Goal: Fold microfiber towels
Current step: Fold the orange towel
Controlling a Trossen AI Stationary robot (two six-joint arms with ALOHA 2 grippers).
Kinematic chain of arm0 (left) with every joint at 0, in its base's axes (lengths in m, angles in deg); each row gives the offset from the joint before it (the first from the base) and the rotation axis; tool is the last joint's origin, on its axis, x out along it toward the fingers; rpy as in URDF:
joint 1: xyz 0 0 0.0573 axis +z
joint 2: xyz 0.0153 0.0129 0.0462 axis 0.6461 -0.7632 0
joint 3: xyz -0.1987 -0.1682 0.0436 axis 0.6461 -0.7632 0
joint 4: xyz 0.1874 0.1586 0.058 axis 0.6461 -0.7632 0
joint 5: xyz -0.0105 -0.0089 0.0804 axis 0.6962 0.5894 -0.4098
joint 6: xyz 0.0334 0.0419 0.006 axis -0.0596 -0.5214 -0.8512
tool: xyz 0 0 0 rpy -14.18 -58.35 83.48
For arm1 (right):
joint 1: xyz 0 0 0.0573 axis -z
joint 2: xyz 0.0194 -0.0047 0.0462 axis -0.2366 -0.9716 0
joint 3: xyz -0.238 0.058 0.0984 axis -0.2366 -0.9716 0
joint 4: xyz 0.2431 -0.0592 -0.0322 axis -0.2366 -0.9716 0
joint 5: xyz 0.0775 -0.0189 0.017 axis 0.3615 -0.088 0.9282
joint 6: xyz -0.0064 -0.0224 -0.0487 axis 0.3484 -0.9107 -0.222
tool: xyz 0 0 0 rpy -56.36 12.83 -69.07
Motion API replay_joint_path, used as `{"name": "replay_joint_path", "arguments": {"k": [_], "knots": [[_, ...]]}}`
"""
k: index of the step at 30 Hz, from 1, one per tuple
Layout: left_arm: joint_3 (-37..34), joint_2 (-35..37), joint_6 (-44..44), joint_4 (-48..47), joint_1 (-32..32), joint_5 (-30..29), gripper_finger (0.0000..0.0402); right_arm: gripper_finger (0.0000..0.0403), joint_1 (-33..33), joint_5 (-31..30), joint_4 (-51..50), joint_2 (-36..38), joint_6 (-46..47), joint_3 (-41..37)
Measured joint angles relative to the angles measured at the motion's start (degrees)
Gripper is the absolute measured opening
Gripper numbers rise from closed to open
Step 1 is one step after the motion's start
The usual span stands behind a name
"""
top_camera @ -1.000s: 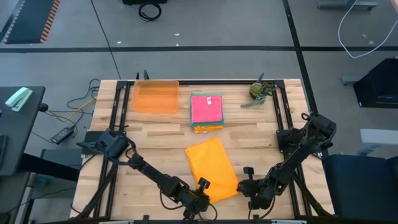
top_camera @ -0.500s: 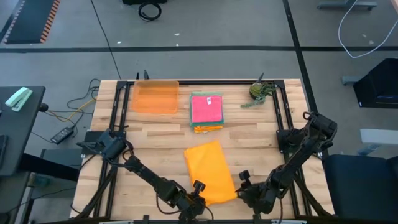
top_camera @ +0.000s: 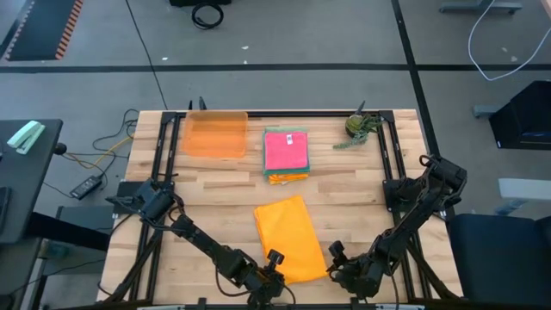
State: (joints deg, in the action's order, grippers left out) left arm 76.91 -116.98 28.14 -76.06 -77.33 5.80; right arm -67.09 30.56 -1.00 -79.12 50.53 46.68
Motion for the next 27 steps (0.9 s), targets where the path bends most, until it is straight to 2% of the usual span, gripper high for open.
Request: {"name": "replay_joint_path", "arguments": {"k": [11,20,23,27], "knots": [[0.0,0.07,1.39,0.15,0.04,-0.13,0.0007,0.0166,2.75,4.85,1.92,-2.82,-1.3,-0.02],[-0.02,0.07,1.64,0.1,0.04,-0.13,0.0007,0.0164,2.73,4.85,1.21,-2.93,0.44,-0.03],[-0.02,0.07,1.66,0.09,0.04,-0.13,0.0007,0.0153,2.7,4.87,1.56,-2.93,0.66,-0.48],[-0.02,0.07,1.68,0.1,0.04,-0.13,0.0012,0.0114,2.64,4.87,1.76,-2.89,0.67,-0.98]]}}
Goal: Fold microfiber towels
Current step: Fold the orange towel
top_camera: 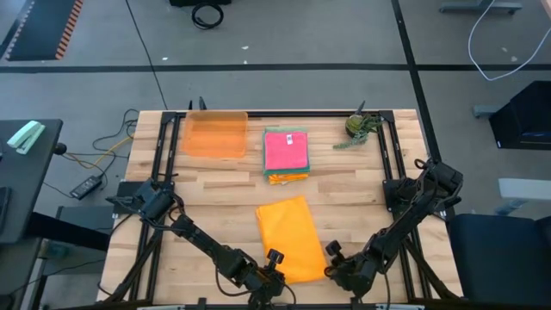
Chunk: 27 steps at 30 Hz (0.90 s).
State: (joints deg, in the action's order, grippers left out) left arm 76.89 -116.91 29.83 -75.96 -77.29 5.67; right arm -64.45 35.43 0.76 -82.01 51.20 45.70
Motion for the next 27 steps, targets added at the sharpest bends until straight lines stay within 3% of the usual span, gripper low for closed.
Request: {"name": "replay_joint_path", "arguments": {"k": [7,14,21,25,27], "knots": [[0.0,0.04,-0.04,0.0,-0.1,-0.02,0.001,0.0043,0.02,0.23,0.64,0.0,-0.21,-0.18],[-0.09,0.76,-0.17,0.21,-0.1,-0.05,0.0007,0.0039,0.07,-0.13,0.61,0.35,5.2,-0.28],[-0.09,5.95,0.31,-0.14,-0.08,-1.46,0.0006,0.0039,0.11,-3.44,0.48,6.48,10.76,-0.39],[-1.04,9.84,7.46,-3.39,-0.88,-1.82,0.0006,0.0039,-0.05,-4.59,0.86,10.79,14.52,-0.37],[-4.34,12.29,12.18,-0.43,-1.7,-2.84,0.0006,0.0039,-0.09,-4.53,0.89,12.13,17.6,-0.31]]}}
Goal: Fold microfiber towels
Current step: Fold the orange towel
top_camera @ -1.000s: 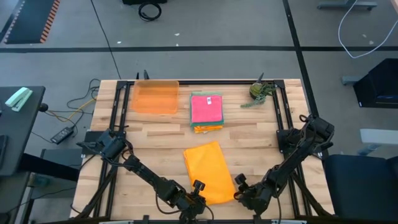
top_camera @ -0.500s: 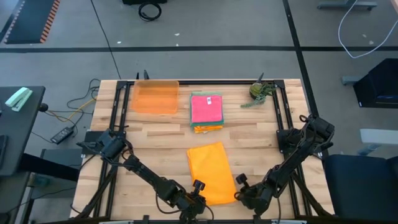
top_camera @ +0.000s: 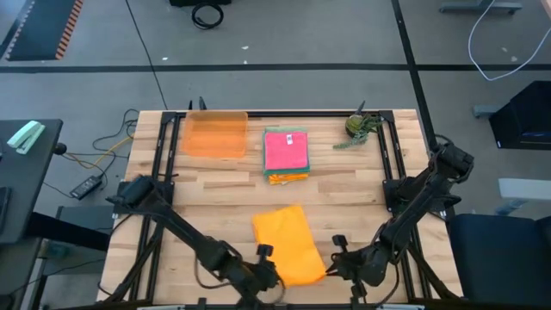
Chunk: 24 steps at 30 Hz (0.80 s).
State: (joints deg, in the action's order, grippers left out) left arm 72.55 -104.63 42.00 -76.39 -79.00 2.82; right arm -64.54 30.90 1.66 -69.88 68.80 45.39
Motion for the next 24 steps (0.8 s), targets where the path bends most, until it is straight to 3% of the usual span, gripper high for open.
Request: {"name": "replay_joint_path", "arguments": {"k": [4,9,12,18,24], "knots": [[-12.76,5.93,9.66,17.91,-2.28,-2.71,0.0006,0.0039,0.0,0.02,1.79,0.35,4.55,0.0],[-31.06,10.94,23.18,40.11,-4.44,-13.14,0.0006,0.0039,3.23,-2.23,7.49,-0.92,6.82,0.0],[-37.92,12.13,27.93,49.51,-5.18,-18.3,0.0006,0.0039,7.35,-2.38,8.31,-0.79,6.76,0.07],[-42.96,11.97,34.75,50.45,-7.38,-29.36,0.0006,0.0039,19.36,3.07,6.25,-1.35,7.03,0.07],[-43.48,11.97,37.42,43.13,-6.74,-35.78,0.0006,0.0039,27.4,5.91,1.93,-1.35,7.53,0.02]]}}
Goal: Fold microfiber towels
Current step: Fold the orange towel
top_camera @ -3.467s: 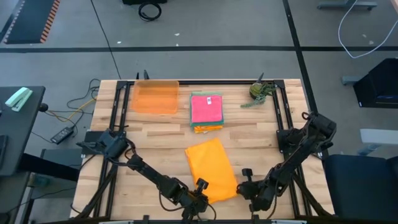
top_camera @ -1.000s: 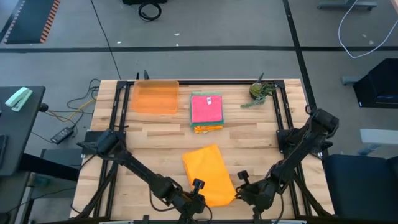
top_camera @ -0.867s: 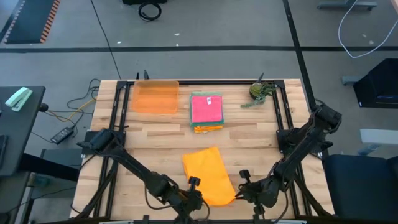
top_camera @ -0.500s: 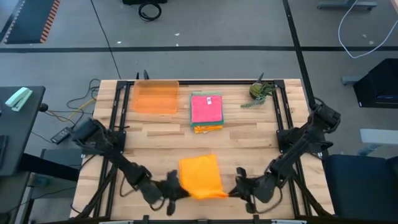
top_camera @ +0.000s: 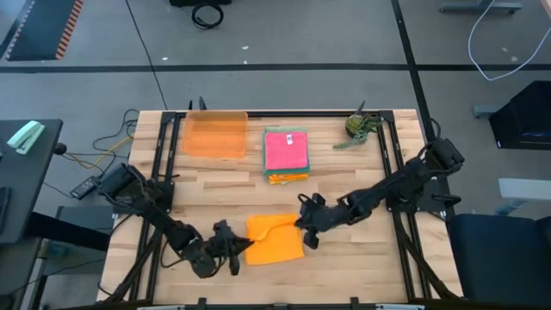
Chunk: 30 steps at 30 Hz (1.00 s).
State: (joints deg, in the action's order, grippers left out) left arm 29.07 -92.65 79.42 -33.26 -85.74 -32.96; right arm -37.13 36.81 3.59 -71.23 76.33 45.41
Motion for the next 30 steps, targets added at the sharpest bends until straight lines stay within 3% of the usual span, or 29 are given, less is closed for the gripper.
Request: {"name": "replay_joint_path", "arguments": {"k": [11,30], "knots": [[0.0,-0.07,-1.99,-4.59,6.11,-0.42,0.0014,0.0039,4.2,-1.38,-4.37,-0.31,0.73,0.04],[0.07,-0.07,-4.58,-6.79,6.38,0.16,0.0012,0.0039,10.17,0.01,-0.16,-0.57,-9.44,0.04]]}}
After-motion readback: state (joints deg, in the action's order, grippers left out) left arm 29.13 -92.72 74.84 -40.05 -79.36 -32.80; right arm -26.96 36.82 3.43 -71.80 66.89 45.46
